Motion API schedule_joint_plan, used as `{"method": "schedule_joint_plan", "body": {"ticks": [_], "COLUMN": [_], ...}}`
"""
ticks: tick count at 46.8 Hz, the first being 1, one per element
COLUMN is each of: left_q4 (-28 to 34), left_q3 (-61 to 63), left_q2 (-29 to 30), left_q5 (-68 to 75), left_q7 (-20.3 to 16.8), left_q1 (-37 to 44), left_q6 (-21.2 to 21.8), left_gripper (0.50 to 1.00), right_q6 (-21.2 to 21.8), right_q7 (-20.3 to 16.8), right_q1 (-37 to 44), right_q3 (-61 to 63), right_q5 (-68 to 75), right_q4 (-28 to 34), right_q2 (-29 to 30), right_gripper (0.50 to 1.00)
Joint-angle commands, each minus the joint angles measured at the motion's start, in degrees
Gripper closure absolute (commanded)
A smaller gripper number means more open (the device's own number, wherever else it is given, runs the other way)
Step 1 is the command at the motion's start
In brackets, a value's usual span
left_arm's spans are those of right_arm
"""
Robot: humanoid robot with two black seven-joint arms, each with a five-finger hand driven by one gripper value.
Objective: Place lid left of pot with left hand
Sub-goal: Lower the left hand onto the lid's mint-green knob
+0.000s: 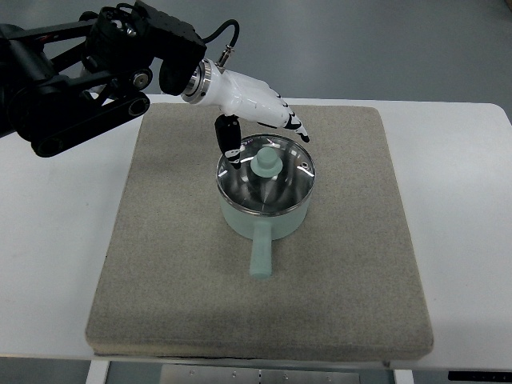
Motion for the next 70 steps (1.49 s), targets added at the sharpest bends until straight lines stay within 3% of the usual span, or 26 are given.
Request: {"method": "schedule_joint_plan", "body": {"ticks": [1,16,58,61,70], "left_q4": [0.06,-0.29,-0.11,-0.20,-0.38], "left_q3": [0.00,0.00,0.00,0.00,0.00], "left_q2": [-0.12,-0.73,-0.82,-0.82,-0.82], "left_q5": [0.19,0.19,0.37,0.37,2.65], "left_q7": [-0.01,-0.09,-0.09,-0.09,-0.09], "left_q1": [0.50,0.59,1.03,1.03,1.20], "left_q6": [0.00,0.00,0.00,0.00,0.00], "left_gripper": [0.551,0.634,0.720,0.756,0.786], "right_q6": [-0.01,-0.01,-0.01,-0.01,-0.01], "right_q7": [0.00,0.00,0.00,0.00,0.00], "right_q1": [0.00,0.00,0.00,0.00,0.00], "right_q3": [-0.09,0.00,0.00,0.00,0.00], "right_q5": [0.00,0.00,0.00,0.00,0.00], "right_q4": [0.00,0.00,0.00,0.00,0.00], "right_q2": [0.00,0.00,0.00,0.00,0.00], "right_gripper": [0.579,0.579,0.579,0.579,0.579]}}
